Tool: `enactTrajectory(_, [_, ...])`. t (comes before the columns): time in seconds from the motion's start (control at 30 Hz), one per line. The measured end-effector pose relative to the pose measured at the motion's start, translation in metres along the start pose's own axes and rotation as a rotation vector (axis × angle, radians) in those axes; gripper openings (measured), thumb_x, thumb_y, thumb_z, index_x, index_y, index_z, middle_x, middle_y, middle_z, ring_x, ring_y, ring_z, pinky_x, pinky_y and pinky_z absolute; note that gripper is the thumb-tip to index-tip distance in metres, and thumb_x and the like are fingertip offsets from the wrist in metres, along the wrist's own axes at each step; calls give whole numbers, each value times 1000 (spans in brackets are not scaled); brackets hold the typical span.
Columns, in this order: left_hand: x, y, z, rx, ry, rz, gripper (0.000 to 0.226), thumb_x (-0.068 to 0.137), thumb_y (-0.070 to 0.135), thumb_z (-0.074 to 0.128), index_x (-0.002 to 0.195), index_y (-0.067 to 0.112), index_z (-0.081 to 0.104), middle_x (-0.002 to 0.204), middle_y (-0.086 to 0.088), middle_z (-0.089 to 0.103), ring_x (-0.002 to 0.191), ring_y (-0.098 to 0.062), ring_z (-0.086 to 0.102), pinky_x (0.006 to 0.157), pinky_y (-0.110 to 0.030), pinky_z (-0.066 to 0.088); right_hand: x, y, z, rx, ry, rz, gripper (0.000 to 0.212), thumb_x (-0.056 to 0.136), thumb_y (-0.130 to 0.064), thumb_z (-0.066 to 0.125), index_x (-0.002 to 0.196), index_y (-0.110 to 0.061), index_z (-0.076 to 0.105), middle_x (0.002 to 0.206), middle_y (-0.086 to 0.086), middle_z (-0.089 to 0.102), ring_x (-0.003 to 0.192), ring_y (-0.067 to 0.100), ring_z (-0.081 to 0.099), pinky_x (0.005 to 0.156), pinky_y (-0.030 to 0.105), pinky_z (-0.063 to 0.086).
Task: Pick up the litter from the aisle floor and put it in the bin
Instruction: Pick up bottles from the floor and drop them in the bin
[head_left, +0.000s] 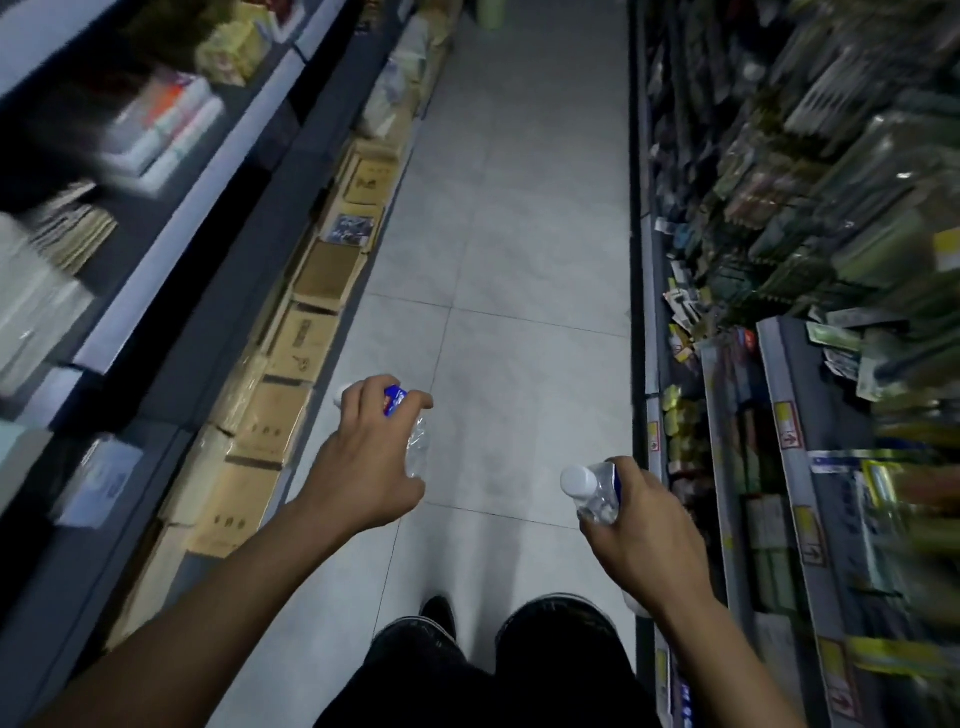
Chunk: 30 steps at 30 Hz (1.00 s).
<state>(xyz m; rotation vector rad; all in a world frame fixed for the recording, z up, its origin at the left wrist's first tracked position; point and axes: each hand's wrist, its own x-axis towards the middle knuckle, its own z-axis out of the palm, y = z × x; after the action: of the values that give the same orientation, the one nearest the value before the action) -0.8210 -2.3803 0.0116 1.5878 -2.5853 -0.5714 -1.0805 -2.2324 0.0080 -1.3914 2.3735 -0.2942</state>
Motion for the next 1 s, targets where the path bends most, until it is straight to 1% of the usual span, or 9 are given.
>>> enactTrajectory(0.07, [34,9,-3,25,-14,49,86,57,31,81,131,39,39,137,6,26,129,-21,24,62,-27,46,18,8,-6,24,12,56,33,82,-39,66,109,-28,50,98,-6,61,83,23,58,61,36,48])
enactTrajectory(0.13, [68,19,-4,33,-19,90,85,56,31,81,131,39,40,137,6,27,129,-22,26,63,-27,44,38,17,-11,44,28,93,33,82,-39,66,108,-28,50,99,-5,61,84,24,58,63,37,50])
enactTrajectory(0.23, [122,39,-3,26,-22,125,86,56,30,82,130,40,39,136,6,27,129,-22,26,65,-29,47,74,35,-18,65,53,125,32,82,-41,65,108,-29,49,98,-5,61,83,24,59,64,38,51])
enactTrajectory(0.4, [206,78,-1,21,-31,132,86,56,31,83,129,41,40,137,6,27,130,-22,25,69,-31,50,150,66,-38,101,66,141,32,83,-42,64,108,-30,49,97,-5,62,79,22,58,57,33,46])
enactTrajectory(0.5, [242,92,-3,22,-24,111,87,55,32,85,129,42,39,137,7,26,130,-21,25,70,-30,48,195,78,-52,126,50,130,33,81,-40,66,107,-29,49,98,-4,63,80,24,59,58,37,49])
enactTrajectory(0.6, [277,103,-7,24,-6,78,87,56,32,84,129,42,40,137,6,26,131,-21,25,68,-30,48,248,85,-67,126,42,76,34,80,-40,67,106,-28,50,99,-2,63,82,25,58,61,38,50])
enactTrajectory(0.73, [318,109,-14,10,10,-18,86,56,31,85,129,42,40,138,6,25,132,-20,24,65,-28,46,323,80,-88,94,10,-11,36,81,-40,67,110,-28,50,100,-2,62,83,26,58,61,36,46])
enactTrajectory(0.87, [350,99,-17,-19,41,-82,86,53,33,84,127,44,39,139,8,24,131,-19,24,62,-29,48,390,58,-106,74,-9,-84,38,81,-40,68,111,-29,49,102,-2,61,87,27,61,66,40,52])
enactTrajectory(1.0, [393,80,-18,-26,48,-165,91,51,36,89,126,46,38,140,8,25,129,-19,26,67,-32,51,460,32,-117,53,-11,-170,37,82,-40,68,110,-27,49,100,-1,61,86,28,60,64,40,52])
